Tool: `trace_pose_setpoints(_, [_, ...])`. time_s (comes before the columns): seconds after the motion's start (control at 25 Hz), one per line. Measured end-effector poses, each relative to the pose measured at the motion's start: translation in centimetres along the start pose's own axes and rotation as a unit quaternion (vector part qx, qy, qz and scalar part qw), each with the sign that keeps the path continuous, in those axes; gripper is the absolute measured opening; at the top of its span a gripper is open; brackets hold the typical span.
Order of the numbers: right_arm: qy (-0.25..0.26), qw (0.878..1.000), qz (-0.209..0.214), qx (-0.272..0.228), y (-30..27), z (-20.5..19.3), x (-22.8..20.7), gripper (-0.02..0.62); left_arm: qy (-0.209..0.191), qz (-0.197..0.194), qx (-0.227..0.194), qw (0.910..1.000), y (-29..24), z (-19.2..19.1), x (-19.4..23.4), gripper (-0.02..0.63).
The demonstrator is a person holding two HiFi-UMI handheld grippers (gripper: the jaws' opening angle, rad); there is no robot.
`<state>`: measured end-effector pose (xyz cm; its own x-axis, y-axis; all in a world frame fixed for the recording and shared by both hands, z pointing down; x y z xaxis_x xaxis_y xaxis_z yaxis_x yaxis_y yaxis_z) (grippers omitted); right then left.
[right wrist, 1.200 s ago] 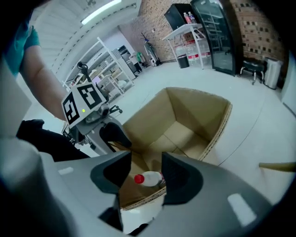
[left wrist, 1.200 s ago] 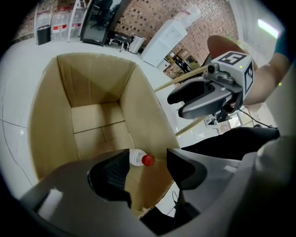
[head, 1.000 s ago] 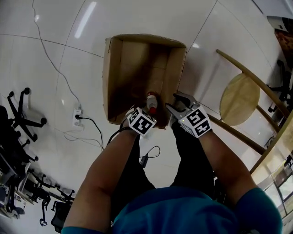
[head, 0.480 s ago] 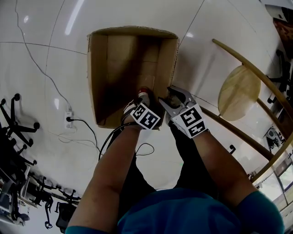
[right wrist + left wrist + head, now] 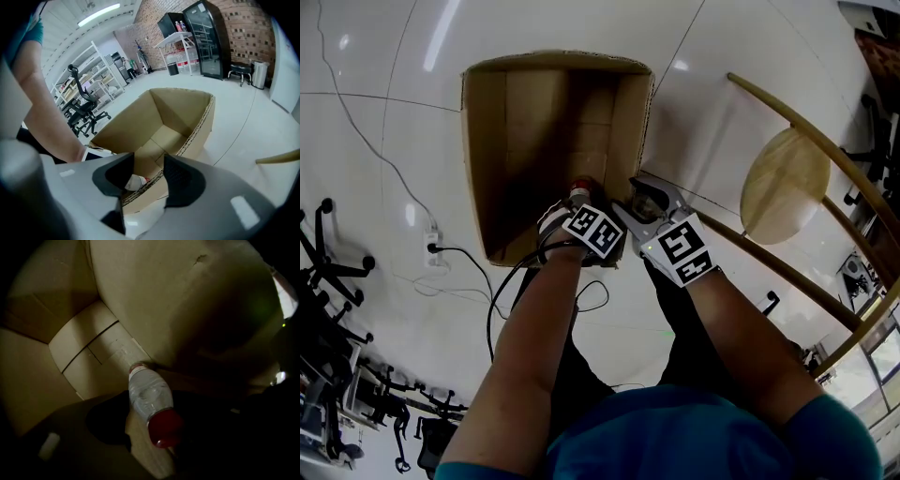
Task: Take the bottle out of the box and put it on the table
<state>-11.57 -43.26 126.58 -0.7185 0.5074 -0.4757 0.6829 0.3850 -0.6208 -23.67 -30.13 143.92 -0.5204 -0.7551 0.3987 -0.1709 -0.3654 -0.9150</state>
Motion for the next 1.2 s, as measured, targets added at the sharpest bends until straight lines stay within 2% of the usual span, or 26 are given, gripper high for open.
trace_pose_setpoints(0.28, [0.004,1.0,0.002,-0.004,0.0,0.2,0.1,0.189,0.0,-0.006,0.041,0.9991,-1.5,-1.2,0.9,0.303])
trace_pose_setpoints(0.52, [0.01,1.0,0.014,-0.004,0.2,0.5,0.6,0.189,0.021,-0.018,0.042,0.9987,0.4,-1.0,1.0,0.278])
trace_pose_setpoints(0.6, [0.014,1.0,0.018,-0.009,0.4,0.9,1.1,0.189,0.016,-0.016,0.041,0.9989,1.4,-1.0,0.6,0.278])
trace_pose_setpoints(0.72, [0.022,0.999,0.02,-0.023,1.2,1.8,2.1,0.189,0.009,-0.003,0.025,0.9996,3.9,-0.4,0.2,0.278])
trace_pose_setpoints(0.88, [0.034,0.998,0.027,-0.045,3.6,4.4,4.6,0.187,0.022,-0.007,-0.017,0.9996,9.6,0.1,-0.6,0.278])
trace_pose_setpoints(1.0, [0.046,0.996,0.036,-0.067,6.9,6.0,5.6,0.187,0.021,-0.001,-0.033,0.9993,14.1,0.8,-1.8,0.276])
trace_pose_setpoints(1.08, [0.059,0.995,0.039,-0.076,10.9,10.2,6.3,0.187,0.024,0.008,-0.048,0.9985,20.0,2.4,-3.0,0.276])
trace_pose_setpoints(1.2, [0.1,0.991,0.041,-0.077,19.7,26.4,10.6,0.187,0.028,0.018,-0.082,0.9961,39.0,5.7,-4.1,0.276])
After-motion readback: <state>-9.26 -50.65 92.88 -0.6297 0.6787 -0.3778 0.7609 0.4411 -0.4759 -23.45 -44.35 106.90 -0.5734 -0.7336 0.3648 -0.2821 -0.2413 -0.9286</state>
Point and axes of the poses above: the fingertips, and each gripper's own axes: y backward along the fingers, x to its left, z out of its top, the point moved 7 cm from there along y, backward along the fingers, and after that the axes turned 11 degrees about -x, right-handed, at the moved point
